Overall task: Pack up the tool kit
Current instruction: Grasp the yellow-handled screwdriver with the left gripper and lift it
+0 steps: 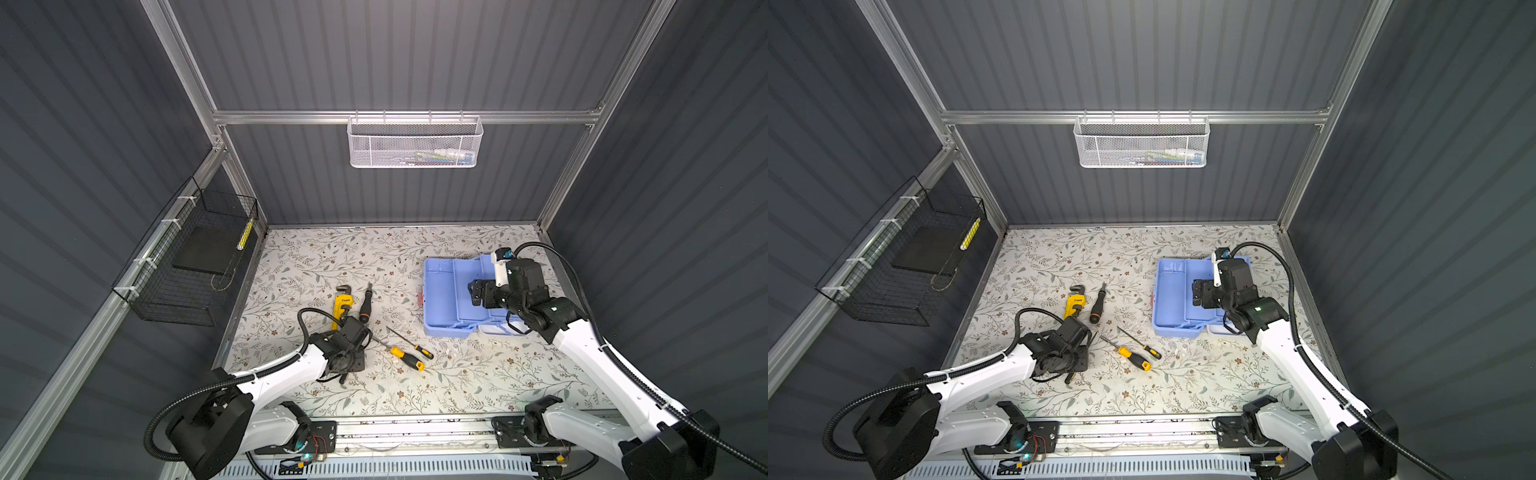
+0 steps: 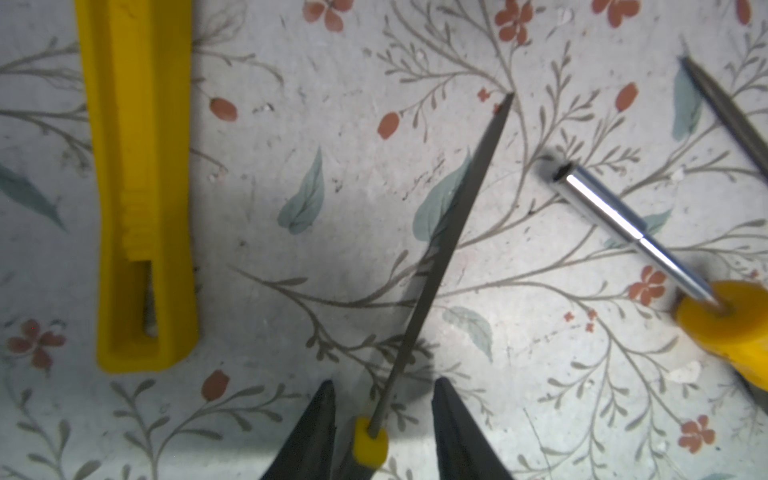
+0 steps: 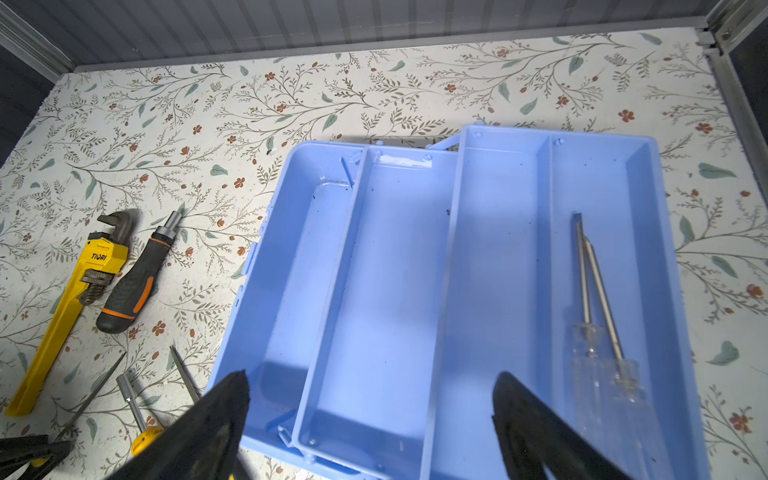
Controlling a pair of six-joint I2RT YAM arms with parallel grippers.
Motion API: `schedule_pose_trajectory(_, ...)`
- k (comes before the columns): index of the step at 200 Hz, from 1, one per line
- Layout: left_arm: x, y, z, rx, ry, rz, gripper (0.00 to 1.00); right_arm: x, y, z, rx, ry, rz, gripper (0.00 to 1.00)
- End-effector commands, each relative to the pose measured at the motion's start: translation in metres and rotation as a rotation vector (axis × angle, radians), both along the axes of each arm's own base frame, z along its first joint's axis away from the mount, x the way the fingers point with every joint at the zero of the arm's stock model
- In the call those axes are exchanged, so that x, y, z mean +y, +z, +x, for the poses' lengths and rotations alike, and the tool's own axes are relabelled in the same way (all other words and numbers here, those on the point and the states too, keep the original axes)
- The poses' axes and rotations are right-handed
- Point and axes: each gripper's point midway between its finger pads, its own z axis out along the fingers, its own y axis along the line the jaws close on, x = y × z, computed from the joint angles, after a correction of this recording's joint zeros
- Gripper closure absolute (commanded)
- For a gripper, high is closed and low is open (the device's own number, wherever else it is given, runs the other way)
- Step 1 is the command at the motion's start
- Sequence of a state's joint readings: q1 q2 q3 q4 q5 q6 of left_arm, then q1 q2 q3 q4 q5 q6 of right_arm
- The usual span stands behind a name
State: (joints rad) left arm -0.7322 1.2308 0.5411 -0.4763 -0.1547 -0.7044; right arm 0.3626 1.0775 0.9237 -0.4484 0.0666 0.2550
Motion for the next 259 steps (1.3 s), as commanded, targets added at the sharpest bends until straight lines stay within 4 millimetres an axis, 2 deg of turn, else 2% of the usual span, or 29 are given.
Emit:
schedule_pose_trajectory(1, 0.000, -0.010, -0.008, 0.039, -0.011, -0.002, 0.60, -0.002, 0.000, 0.001, -0.003, -0.016, -0.008, 0.08)
schedule_pose_trajectory(43, -0.002, -0.012, -0.010, 0.046, -0.017, -0.013, 0.66, -0.004, 0.001, -0.001, -0.008, -0.021, -0.010, 0.08)
schedule_pose_trajectory(89, -0.006, -0.010, -0.007, 0.030, -0.029, -0.027, 0.83, -0.004, -0.001, -0.001, -0.001, -0.023, -0.007, 0.08)
schedule_pose_trajectory(153, -0.014, -0.008, 0.000, 0.014, -0.037, -0.046, 0.99, -0.007, -0.001, -0.004, -0.003, -0.031, -0.014, 0.08)
schedule_pose_trajectory(204, -0.022, 0.006, 0.011, -0.035, -0.041, -0.079, 1.00, -0.006, -0.005, -0.007, 0.005, -0.032, -0.004, 0.08)
schedule_pose_trajectory(259, -0.036, 0.036, 0.025, -0.107, -0.045, -0.146, 1.00, -0.005, -0.010, -0.008, 0.014, -0.031, 0.005, 0.08)
